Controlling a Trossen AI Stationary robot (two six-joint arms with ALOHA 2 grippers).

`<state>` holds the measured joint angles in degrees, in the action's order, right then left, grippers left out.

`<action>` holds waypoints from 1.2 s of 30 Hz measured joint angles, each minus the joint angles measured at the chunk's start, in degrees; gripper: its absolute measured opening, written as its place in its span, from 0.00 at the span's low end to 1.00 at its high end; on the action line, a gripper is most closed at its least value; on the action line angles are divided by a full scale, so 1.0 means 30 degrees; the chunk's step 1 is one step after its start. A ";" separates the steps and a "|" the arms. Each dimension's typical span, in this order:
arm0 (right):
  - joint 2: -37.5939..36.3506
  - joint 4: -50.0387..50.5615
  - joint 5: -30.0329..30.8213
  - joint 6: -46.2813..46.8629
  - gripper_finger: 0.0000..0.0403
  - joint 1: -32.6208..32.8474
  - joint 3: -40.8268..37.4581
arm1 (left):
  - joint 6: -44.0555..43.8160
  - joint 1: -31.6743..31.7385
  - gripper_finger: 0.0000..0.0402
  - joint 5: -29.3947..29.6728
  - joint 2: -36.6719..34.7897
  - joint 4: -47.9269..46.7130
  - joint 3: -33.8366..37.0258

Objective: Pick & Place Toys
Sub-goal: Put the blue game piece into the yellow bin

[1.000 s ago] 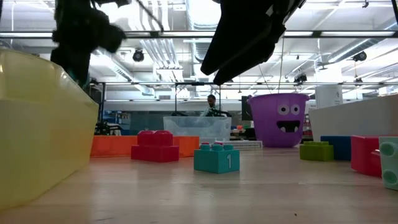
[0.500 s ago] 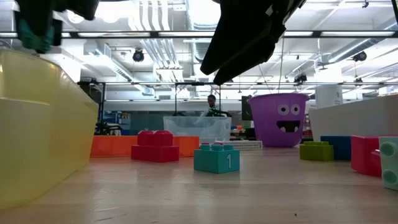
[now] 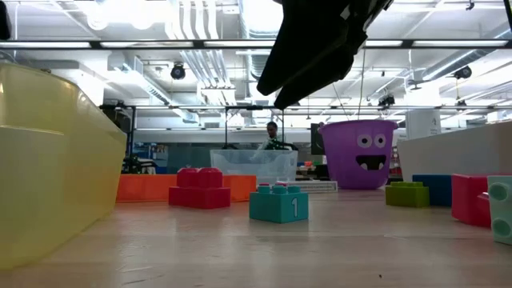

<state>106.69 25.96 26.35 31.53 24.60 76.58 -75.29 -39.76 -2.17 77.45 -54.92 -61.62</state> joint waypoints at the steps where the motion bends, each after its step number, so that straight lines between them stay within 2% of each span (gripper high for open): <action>1: 0.0000 -0.0006 0.0003 0.0000 0.90 0.0000 0.0000 | 0.0012 -0.0172 0.29 0.0000 0.0425 0.0009 -0.0181; 11: 0.0000 -0.0325 -0.0131 0.0000 0.90 0.0000 0.0000 | 0.2779 -0.0443 0.29 0.0736 0.5200 -0.0010 -0.1889; 17: 0.0000 -0.0347 -0.0299 0.0007 0.90 0.0000 0.0000 | 0.4082 -0.0328 0.29 0.0949 0.7242 0.0002 -0.2223; 22: 0.0000 -0.0347 -0.0313 0.0000 0.90 0.0000 0.0000 | 0.4099 -0.0252 0.29 0.1856 0.7891 0.0343 -0.1932; 29: 0.0000 -0.0345 -0.0313 -0.0005 0.90 0.0000 0.0000 | 0.4074 -0.0153 0.30 0.1880 0.8144 0.3584 -0.0606; 36: 0.0000 -0.0350 -0.0317 -0.0007 0.90 0.0000 0.0000 | 0.3302 -0.0021 0.31 0.2030 0.8123 0.3758 0.0330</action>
<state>106.69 24.91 25.40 31.51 24.60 76.58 -65.39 -39.82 3.91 101.82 -43.65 -60.63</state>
